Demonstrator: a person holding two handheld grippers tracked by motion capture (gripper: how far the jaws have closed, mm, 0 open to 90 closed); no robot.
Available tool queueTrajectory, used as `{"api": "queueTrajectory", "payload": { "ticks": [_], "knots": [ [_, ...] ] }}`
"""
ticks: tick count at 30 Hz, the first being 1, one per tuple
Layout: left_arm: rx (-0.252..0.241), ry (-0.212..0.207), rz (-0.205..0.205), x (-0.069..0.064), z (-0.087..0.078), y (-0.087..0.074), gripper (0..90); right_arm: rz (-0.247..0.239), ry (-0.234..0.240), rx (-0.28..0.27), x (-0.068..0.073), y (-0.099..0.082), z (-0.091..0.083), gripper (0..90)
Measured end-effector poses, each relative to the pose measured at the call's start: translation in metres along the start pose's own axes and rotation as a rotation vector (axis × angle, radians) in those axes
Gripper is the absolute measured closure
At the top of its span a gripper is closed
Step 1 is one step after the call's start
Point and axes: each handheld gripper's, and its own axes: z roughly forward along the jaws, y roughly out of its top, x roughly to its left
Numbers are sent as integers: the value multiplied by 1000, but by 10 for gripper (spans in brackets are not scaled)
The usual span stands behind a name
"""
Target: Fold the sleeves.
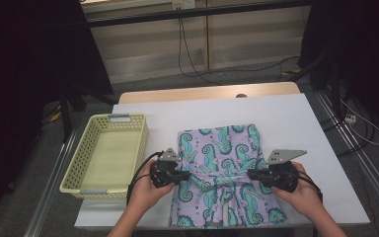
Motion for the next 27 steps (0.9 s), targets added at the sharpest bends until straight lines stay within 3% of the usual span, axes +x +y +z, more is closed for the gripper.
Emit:
{"api": "queueTrajectory", "payload": {
  "ticks": [7, 14, 20, 22, 25, 27],
  "knots": [
    [-2, -27, 3, -5, -10, -6, 892, 3, 36, 1, 5, -3, -7, 866],
    [8, -68, 29, -23, -23, -17, 891, -23, 78, -2, 20, -5, -23, 867],
    [23, -130, 7, -31, -31, -31, 848, -54, 182, 44, 41, -20, -35, 846],
    [4, -111, -8, -27, -30, -30, 714, -51, 178, 57, 42, -24, -35, 754],
    [-28, -75, -50, -18, -28, -23, 577, -26, 124, 34, 32, -19, -33, 651],
    [-29, -43, -47, -12, -24, -15, 514, 2, 64, 4, 24, -14, -31, 562]
  ]
}}
